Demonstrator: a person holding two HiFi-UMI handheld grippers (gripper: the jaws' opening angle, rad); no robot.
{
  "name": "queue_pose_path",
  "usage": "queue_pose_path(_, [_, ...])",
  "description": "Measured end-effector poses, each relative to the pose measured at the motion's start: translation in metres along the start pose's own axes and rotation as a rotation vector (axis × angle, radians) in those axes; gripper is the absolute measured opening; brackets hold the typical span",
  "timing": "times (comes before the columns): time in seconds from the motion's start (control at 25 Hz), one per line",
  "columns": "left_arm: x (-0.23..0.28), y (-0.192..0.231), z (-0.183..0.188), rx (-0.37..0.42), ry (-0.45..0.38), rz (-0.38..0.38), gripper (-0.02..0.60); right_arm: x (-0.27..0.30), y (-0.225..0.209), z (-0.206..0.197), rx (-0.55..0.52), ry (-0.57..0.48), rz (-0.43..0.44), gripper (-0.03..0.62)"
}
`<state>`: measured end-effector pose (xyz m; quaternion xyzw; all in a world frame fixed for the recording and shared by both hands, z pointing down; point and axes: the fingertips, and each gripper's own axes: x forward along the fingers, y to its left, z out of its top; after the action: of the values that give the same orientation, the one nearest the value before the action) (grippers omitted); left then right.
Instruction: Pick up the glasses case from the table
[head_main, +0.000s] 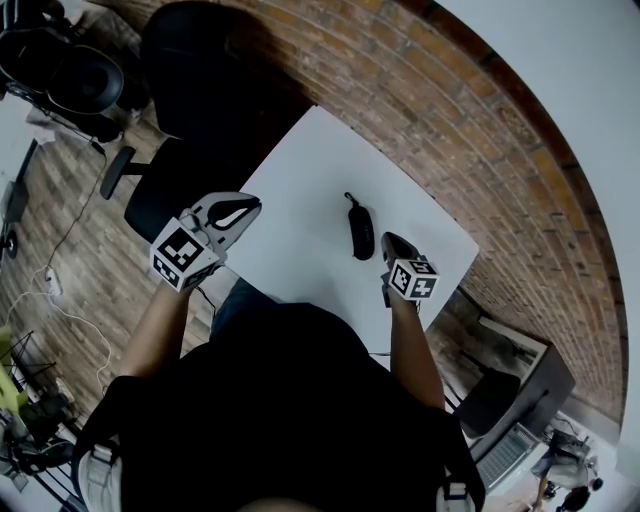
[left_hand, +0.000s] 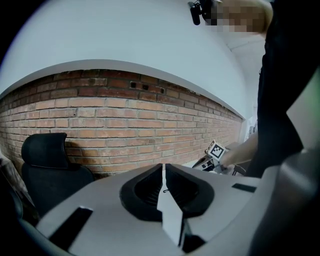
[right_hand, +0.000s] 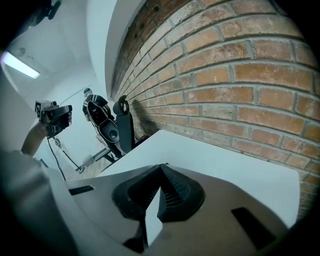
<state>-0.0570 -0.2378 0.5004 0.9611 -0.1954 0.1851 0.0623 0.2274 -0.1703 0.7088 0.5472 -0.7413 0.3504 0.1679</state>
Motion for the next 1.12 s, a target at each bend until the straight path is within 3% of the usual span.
queue_pose_path(1.12, [0.011, 0.025, -0.028, -0.057, 0.037, -0.032, 0.026, 0.045, -0.007, -0.039, -0.014, 0.147, -0.035, 0.025])
